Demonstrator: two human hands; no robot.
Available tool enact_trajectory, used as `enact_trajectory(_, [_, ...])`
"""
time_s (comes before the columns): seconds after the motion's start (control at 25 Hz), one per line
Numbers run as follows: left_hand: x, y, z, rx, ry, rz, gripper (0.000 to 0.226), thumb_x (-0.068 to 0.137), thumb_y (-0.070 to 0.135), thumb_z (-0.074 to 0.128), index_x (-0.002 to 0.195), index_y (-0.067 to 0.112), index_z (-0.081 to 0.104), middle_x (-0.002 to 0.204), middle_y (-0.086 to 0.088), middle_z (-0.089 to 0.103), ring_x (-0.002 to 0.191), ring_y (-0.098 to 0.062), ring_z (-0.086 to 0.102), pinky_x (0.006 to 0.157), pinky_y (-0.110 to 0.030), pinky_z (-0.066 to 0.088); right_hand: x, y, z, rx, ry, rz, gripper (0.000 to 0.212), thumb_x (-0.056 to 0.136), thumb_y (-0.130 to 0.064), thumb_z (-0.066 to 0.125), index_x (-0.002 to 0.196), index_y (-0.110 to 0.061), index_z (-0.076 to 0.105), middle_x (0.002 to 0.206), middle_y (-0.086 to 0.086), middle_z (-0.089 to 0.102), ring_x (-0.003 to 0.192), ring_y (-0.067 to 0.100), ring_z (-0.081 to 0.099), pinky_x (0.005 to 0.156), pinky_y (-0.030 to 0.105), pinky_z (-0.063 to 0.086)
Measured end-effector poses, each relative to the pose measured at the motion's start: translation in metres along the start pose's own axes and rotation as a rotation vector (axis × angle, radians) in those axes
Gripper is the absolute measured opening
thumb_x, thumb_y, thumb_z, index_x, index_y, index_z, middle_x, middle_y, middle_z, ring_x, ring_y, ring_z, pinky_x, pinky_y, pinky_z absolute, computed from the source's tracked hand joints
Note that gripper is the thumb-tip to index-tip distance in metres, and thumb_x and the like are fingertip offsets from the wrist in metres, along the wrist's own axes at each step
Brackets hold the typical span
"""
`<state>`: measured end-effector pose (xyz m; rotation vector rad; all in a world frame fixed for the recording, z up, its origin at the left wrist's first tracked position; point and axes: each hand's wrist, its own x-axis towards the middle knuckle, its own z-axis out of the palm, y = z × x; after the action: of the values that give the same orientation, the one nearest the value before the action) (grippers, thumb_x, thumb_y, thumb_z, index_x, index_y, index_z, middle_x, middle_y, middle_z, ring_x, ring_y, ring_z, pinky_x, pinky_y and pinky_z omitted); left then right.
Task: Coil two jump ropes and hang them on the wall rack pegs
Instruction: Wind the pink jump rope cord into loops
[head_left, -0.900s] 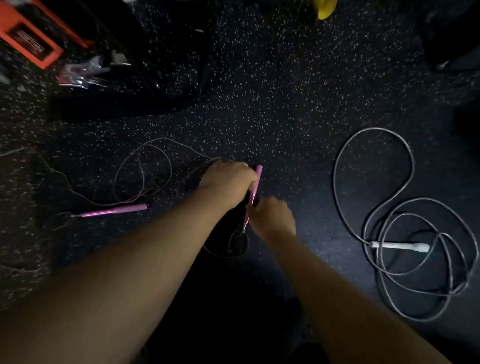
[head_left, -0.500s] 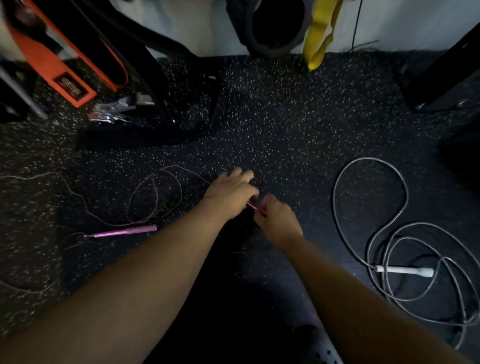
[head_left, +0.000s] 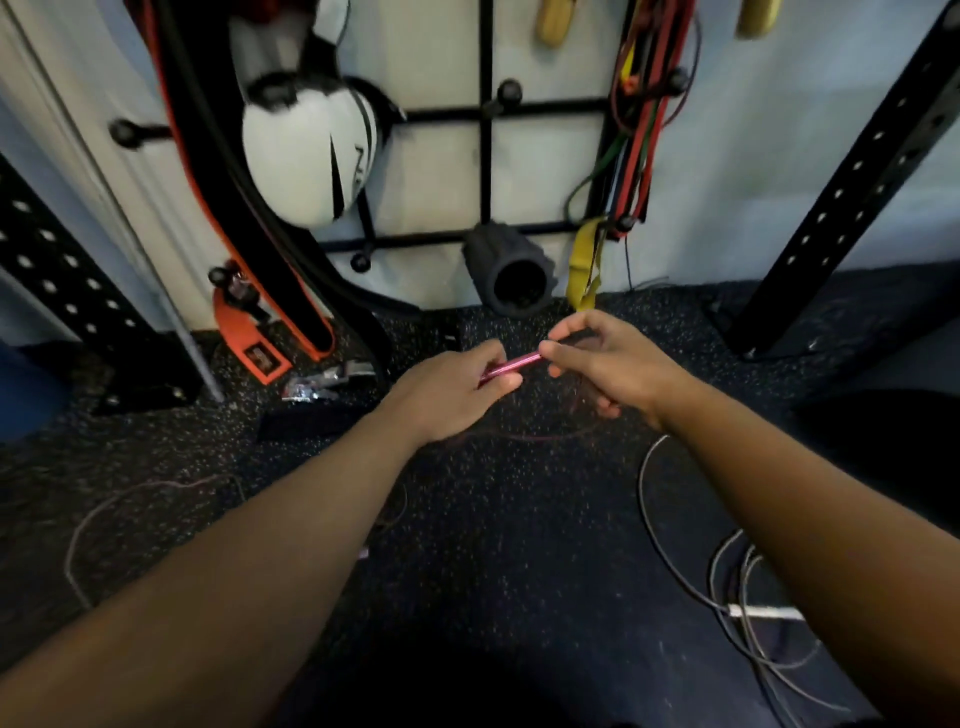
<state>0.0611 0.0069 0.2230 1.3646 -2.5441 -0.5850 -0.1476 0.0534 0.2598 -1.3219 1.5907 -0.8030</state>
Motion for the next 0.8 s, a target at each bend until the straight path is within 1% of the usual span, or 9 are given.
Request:
enact_trajectory(0.08, [-0.013,0.022,-0.024,0.024,0.172,0.071,0.026,0.101,0.057,0.047,0.091,0.032,0.05,0.069,0.006,0.059,0.066,-0.015,0.06,0.057,-0.034,0.042,-0.02,-0.022,-0.004,-0.01,0.124,-0.12,0.018,0.1,-0.033,0.065,0.104,-0.016,0.066,0.089,0.01,0.076,0.038,0.004,0.044,0.038,0.019,0.035])
enact_trajectory(0.2, [-0.025,0.051,-0.054,0.027,0.223,0.162,0.025,0.103,0.052,0.046,0.091,0.031,0.053,0.077,0.007,0.062,0.074,-0.018,0.062,0.065,-0.037,0.048,-0.043,-0.052,-0.011,0.022,0.251,-0.238,0.018,0.1,-0.029,0.066,0.096,-0.011,0.07,0.079,0.011,0.072,0.044,-0.005,0.053,0.048,0.007,0.039])
enact_trajectory(0.28, [-0.031,0.06,-0.071,-0.075,0.225,0.102,0.04,0.101,0.061,0.044,0.079,0.028,0.053,0.069,0.007,0.059,0.066,-0.015,0.058,0.063,-0.035,0.044,-0.054,-0.068,-0.019,-0.052,0.224,-0.256,0.028,0.097,-0.042,0.066,0.096,-0.015,0.069,0.078,0.005,0.077,0.058,0.003,0.06,0.059,0.016,0.045])
enact_trajectory(0.36, [-0.04,0.064,-0.093,-0.373,0.249,-0.02,0.053,0.099,0.066,0.043,0.068,0.023,0.053,0.059,0.009,0.053,0.054,-0.011,0.05,0.057,-0.031,0.039,-0.066,-0.087,-0.028,-0.193,0.141,-0.25,0.034,0.096,-0.055,0.06,0.094,-0.021,0.065,0.071,-0.002,0.075,0.057,0.001,0.059,0.067,0.026,0.042])
enact_trajectory(0.44, [-0.048,0.062,-0.11,-0.655,0.248,-0.064,0.036,0.102,0.05,0.053,0.086,0.019,0.063,0.057,0.011,0.053,0.046,-0.007,0.042,0.045,-0.024,0.033,-0.078,-0.108,-0.027,-0.117,0.055,-0.3,0.034,0.1,-0.052,0.055,0.097,-0.02,0.066,0.064,-0.004,0.061,0.053,0.004,0.05,0.066,0.028,0.037])
enact_trajectory(0.52, [-0.058,0.064,-0.124,-0.85,0.219,-0.031,0.02,0.102,0.035,0.059,0.101,0.016,0.064,0.058,0.01,0.054,0.044,-0.007,0.04,0.04,-0.021,0.029,-0.085,-0.128,-0.017,0.137,-0.004,-0.375,0.032,0.106,-0.039,0.05,0.107,-0.014,0.069,0.067,0.0,0.05,0.055,0.009,0.042,0.059,0.027,0.034])
enact_trajectory(0.64, [-0.066,0.072,-0.133,-0.932,0.179,0.03,0.038,0.104,0.048,0.051,0.088,0.015,0.062,0.054,0.005,0.051,0.045,-0.017,0.05,0.042,-0.026,0.039,-0.088,-0.14,0.0,0.234,0.111,-0.456,0.028,0.106,-0.03,0.054,0.103,-0.013,0.075,0.063,0.0,0.051,0.054,0.01,0.044,0.05,0.023,0.036])
enact_trajectory(0.72, [-0.07,0.079,-0.137,-1.018,0.133,0.021,0.041,0.101,0.055,0.053,0.091,0.016,0.065,0.051,0.004,0.042,0.034,-0.014,0.04,0.034,-0.02,0.031,-0.091,-0.14,0.001,0.202,0.225,-0.488,0.029,0.103,-0.033,0.058,0.096,-0.012,0.077,0.054,-0.001,0.051,0.049,0.013,0.043,0.046,0.025,0.036])
enact_trajectory(0.8, [-0.07,0.083,-0.136,-1.133,0.12,0.048,0.029,0.099,0.045,0.062,0.101,0.018,0.072,0.05,0.003,0.038,0.029,-0.009,0.029,0.031,-0.016,0.024,-0.09,-0.143,-0.002,0.155,0.257,-0.528,0.031,0.103,-0.031,0.057,0.095,-0.009,0.076,0.047,-0.008,0.051,0.045,0.006,0.042,0.046,0.019,0.035])
